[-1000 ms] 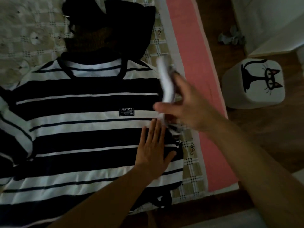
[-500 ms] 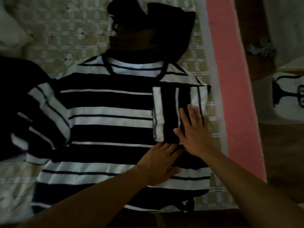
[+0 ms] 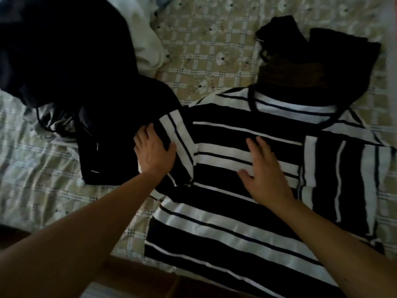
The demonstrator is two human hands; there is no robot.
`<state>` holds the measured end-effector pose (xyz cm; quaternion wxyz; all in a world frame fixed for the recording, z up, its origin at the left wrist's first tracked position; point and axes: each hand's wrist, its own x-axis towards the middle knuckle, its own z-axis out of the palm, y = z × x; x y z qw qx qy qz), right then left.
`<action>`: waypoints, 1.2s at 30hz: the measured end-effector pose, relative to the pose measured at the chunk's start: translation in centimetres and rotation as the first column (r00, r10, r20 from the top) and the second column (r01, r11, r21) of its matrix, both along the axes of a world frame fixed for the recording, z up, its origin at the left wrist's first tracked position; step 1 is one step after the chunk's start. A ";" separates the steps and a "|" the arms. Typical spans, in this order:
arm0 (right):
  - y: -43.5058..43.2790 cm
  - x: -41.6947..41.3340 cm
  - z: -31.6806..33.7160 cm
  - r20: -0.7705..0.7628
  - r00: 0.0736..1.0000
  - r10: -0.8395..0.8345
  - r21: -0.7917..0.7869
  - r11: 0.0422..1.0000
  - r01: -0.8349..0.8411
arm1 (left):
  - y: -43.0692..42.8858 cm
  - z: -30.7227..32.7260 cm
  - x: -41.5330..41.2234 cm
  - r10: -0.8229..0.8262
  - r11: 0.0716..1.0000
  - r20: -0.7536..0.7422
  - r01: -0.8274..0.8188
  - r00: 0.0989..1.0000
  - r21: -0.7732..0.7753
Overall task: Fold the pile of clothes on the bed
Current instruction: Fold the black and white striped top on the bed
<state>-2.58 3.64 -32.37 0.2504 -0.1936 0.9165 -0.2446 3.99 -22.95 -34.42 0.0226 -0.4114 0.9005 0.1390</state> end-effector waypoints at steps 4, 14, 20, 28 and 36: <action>-5.8 1.3 -0.7 0.078 0.985 0.153 -0.032 0.988 -0.151 | -3.9 -0.4 0.7 0.054 0.992 0.017 -0.056 0.998 0.117; -10.7 3.7 -2.5 0.049 0.954 0.294 0.118 0.947 -0.298 | -7.5 3.7 2.5 0.053 0.706 -0.006 -0.033 0.999 0.708; -10.8 4.0 -2.6 0.058 0.958 0.280 0.168 0.943 -0.286 | -12.7 5.9 0.5 0.244 0.678 -0.221 -0.003 0.944 0.735; -11.7 4.5 -2.9 0.062 0.970 0.233 0.171 0.955 -0.240 | -10.1 3.6 2.8 0.105 0.619 0.054 -0.108 0.993 0.778; -10.6 3.7 -2.2 0.136 0.966 0.222 0.068 0.970 -0.233 | -8.3 8.1 -0.2 -0.146 0.845 -0.036 0.143 0.989 0.516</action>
